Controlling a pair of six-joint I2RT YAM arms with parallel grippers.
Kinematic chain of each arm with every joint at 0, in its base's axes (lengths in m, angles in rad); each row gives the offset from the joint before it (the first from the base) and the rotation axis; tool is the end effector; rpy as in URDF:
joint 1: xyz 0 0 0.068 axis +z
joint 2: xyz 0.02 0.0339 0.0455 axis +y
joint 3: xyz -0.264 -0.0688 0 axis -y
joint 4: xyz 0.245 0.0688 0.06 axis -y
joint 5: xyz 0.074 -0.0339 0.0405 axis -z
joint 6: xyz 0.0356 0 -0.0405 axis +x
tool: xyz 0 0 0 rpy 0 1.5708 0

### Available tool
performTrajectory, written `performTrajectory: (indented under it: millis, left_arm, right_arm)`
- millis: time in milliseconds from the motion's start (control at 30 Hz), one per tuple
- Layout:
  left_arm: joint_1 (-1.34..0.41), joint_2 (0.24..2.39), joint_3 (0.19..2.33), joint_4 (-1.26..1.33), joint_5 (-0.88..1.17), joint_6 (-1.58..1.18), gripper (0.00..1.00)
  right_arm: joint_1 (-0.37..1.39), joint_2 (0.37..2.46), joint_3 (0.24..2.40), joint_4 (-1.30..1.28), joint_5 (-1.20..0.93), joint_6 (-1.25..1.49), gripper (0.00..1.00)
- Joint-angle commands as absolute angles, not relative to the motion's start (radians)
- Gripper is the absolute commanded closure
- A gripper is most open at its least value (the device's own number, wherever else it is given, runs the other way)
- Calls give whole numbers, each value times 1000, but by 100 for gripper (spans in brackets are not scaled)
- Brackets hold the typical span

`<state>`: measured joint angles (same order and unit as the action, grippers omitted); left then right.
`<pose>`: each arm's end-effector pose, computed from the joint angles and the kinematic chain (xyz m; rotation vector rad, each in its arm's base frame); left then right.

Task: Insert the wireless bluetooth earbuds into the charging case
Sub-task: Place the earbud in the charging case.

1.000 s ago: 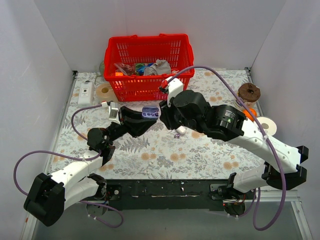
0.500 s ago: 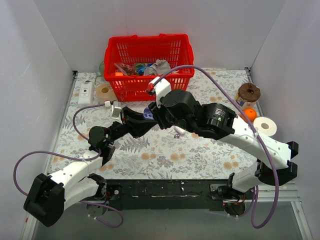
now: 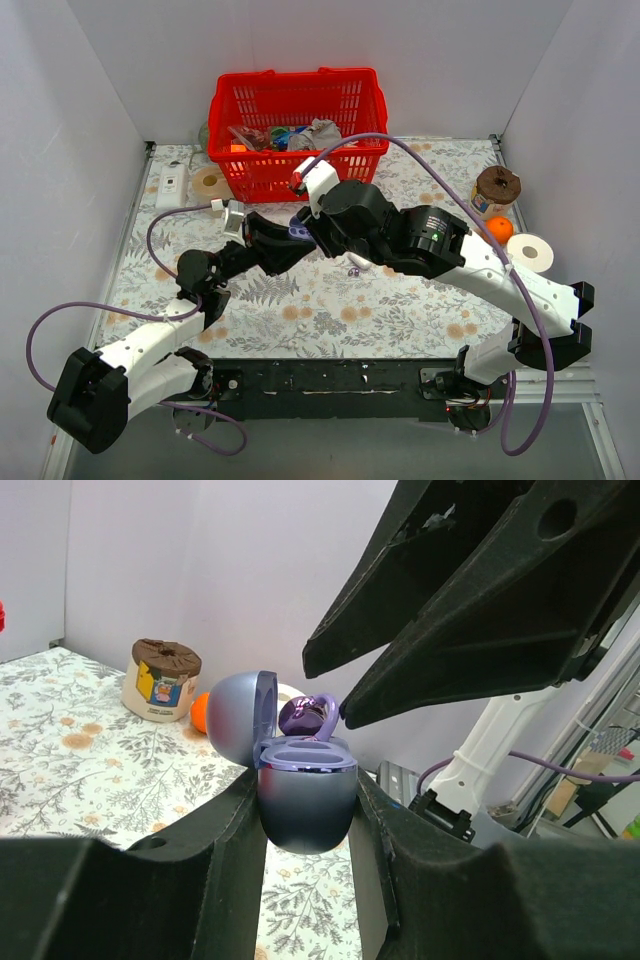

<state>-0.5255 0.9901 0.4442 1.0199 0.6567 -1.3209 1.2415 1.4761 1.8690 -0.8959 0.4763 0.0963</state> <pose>0.1679 -0.1225 0.3050 0.1619 1.4523 -1.9284 0.1095 0.2700 0.4746 -0.8470 1.8465 0.3542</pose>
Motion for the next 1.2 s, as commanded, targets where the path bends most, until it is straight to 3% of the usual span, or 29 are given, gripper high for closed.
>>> performTrajectory:
  millis: [0, 833, 1167]
  left_arm:
    - [-523, 973, 486, 1019, 687, -1333, 100]
    - [-525, 965, 456, 1100, 647, -1327, 100]
    - [-523, 954, 442, 1117, 597, -1318, 100]
  right_arm:
    - [1247, 1462, 1873, -893, 480, 64, 61]
    - [1246, 1480, 1865, -884, 446, 112, 83]
    - [1246, 1434, 1855, -881, 413, 167, 85]
